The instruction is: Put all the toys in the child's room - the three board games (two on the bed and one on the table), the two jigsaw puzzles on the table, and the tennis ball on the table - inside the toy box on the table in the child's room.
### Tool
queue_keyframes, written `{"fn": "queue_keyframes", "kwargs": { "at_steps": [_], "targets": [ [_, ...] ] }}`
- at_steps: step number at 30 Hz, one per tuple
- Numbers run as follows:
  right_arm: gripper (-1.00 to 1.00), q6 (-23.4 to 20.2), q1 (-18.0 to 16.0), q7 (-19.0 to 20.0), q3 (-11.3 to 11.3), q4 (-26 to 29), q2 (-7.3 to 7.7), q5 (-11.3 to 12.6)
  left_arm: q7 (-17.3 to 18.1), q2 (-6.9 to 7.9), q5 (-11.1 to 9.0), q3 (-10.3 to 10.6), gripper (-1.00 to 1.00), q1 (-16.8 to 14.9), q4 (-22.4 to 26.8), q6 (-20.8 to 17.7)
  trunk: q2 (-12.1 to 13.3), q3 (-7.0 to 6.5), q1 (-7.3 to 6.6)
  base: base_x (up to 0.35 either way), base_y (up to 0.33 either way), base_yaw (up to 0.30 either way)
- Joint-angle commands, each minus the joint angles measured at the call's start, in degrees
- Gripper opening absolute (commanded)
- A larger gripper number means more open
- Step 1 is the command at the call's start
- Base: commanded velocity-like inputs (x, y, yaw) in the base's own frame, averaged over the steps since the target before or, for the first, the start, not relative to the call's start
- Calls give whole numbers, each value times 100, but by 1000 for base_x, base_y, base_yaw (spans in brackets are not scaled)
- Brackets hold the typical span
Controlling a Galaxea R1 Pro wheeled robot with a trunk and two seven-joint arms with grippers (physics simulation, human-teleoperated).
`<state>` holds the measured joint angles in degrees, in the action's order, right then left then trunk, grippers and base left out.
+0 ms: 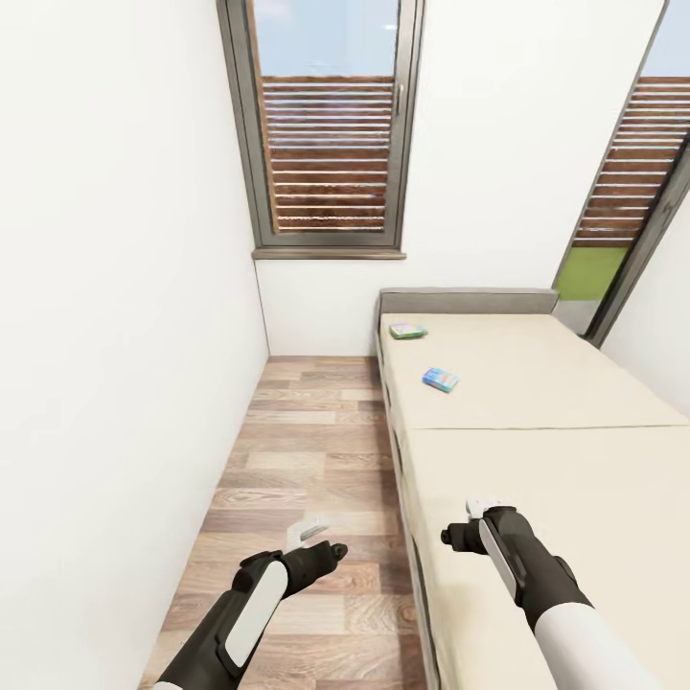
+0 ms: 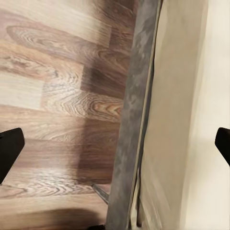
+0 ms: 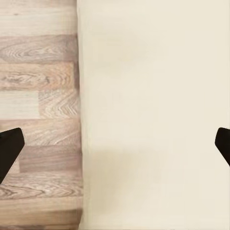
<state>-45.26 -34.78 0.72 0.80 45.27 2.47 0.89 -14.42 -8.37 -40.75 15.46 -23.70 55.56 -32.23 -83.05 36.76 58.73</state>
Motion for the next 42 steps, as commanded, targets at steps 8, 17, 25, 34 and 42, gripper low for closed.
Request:
{"fn": "queue_keyframes", "kwargs": {
  "at_steps": [8, 17, 25, 34, 42],
  "targets": [
    [100, -27, -2, 7, 8, 8, -1, 8, -53, 2, -57, 10, 100, -3, 8, -7, -3, 5, 0, 0, 252, 0],
    [100, -14, 1, 16, 8, 8, 7, 8, -55, 2, -56, 10, 100, -3, 8, -9, -3, 5, 0, 0, 119, 0],
    [100, 143, 11, 24, -1, 8, 22, 8, -58, 2, -57, 10, 100, -3, 8, -6, -3, 5, 0, 0, 35, 0],
    [100, 173, 14, 24, -2, 8, 25, 10, -58, 2, -56, 10, 100, -3, 8, -3, -3, 5, 0, 0, 7, 0],
    [100, 180, 15, 19, -1, 8, 21, 11, -55, 2, -60, 10, 100, -3, 8, -6, -3, 5, 0, 0, 3, 0]
  ]
}}
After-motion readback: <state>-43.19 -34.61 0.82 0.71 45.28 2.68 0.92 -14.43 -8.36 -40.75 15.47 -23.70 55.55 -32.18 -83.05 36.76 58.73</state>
